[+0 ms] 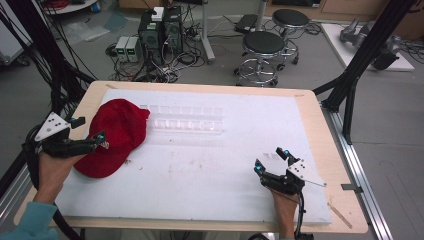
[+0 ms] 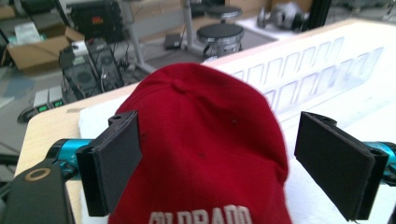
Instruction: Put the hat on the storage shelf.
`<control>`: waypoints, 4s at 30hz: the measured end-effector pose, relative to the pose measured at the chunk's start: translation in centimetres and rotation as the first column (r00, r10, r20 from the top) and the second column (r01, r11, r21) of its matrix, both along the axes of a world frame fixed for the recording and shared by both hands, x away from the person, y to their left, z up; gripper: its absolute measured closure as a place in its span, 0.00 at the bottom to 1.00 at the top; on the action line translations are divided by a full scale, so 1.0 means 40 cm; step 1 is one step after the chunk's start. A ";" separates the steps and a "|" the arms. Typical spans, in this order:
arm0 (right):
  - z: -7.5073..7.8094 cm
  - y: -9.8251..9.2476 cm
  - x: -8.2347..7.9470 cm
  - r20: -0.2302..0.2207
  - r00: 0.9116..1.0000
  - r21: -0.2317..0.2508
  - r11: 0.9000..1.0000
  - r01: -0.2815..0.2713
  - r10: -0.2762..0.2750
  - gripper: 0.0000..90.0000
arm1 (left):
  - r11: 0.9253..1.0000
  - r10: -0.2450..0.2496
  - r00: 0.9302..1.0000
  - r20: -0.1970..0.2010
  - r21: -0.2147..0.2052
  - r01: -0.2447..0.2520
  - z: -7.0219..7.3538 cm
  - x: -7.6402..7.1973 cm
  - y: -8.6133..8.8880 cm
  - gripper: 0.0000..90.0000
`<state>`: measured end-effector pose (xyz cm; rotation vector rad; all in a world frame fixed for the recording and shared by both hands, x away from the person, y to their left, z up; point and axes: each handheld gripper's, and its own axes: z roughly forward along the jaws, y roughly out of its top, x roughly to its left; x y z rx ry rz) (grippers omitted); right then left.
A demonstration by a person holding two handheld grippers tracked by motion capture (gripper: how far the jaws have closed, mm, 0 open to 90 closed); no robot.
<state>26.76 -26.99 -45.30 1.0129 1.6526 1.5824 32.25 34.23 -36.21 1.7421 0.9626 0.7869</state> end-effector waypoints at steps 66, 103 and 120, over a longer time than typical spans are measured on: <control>0.000 0.000 -0.001 0.006 1.000 0.002 1.000 0.014 -0.014 0.12 | 0.994 0.091 0.942 -0.322 0.086 -0.066 -0.041 0.156 -0.005 0.96; 0.002 0.001 0.005 -0.017 0.999 0.003 0.999 0.037 -0.037 0.12 | 0.999 0.016 0.987 -0.157 0.044 -0.010 0.149 0.125 -0.054 0.96; 0.095 0.052 0.016 -0.062 0.995 0.034 0.996 -0.082 0.084 0.12 | 0.984 -0.180 0.976 -0.119 -0.012 0.179 0.176 0.112 -0.226 0.96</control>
